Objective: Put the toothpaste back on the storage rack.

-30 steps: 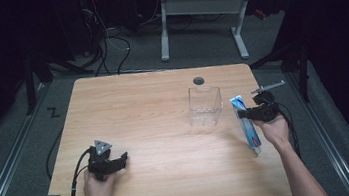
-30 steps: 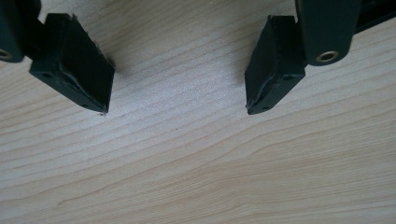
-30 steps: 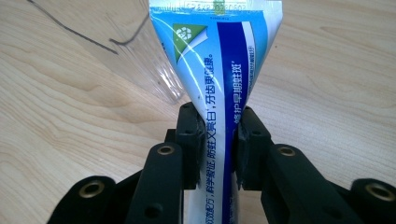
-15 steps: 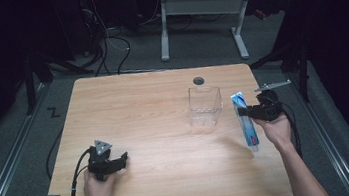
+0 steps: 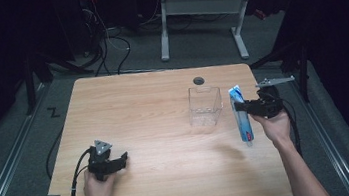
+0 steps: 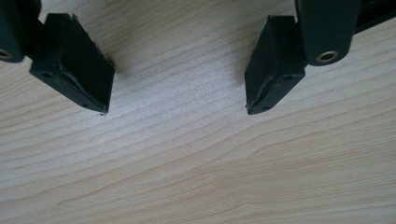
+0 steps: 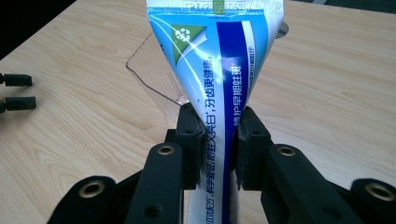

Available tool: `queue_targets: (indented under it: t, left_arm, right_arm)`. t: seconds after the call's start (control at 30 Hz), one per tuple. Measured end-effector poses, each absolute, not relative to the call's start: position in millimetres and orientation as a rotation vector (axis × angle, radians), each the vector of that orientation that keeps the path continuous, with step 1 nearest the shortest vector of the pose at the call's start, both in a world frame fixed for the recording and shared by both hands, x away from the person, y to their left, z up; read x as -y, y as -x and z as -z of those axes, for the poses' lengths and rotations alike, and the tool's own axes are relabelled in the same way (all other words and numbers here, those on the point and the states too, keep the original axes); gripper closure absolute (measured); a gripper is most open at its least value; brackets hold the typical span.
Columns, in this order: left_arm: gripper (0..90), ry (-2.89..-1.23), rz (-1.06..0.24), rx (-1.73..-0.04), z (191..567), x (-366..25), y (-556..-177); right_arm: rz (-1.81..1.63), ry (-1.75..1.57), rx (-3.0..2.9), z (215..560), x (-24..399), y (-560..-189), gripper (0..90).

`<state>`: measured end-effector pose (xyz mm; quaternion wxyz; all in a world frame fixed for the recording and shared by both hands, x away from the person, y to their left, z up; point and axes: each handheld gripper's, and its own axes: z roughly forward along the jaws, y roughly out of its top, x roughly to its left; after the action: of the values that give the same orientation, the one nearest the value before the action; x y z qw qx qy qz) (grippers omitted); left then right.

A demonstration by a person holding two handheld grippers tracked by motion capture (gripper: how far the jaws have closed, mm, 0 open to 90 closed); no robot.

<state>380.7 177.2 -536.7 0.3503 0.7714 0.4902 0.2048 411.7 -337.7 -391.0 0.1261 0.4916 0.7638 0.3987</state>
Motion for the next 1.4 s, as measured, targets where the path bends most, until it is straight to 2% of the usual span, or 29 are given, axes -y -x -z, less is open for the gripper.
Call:
queue_targets:
  t: [1.4]
  left_arm:
    - [24.4, -1.995, -0.528, -1.271, 536.8, -177.3, -380.8]
  right_arm:
    - [-1.248, -1.190, -2.205, 349.9, 285.8, -429.6, 74.9]
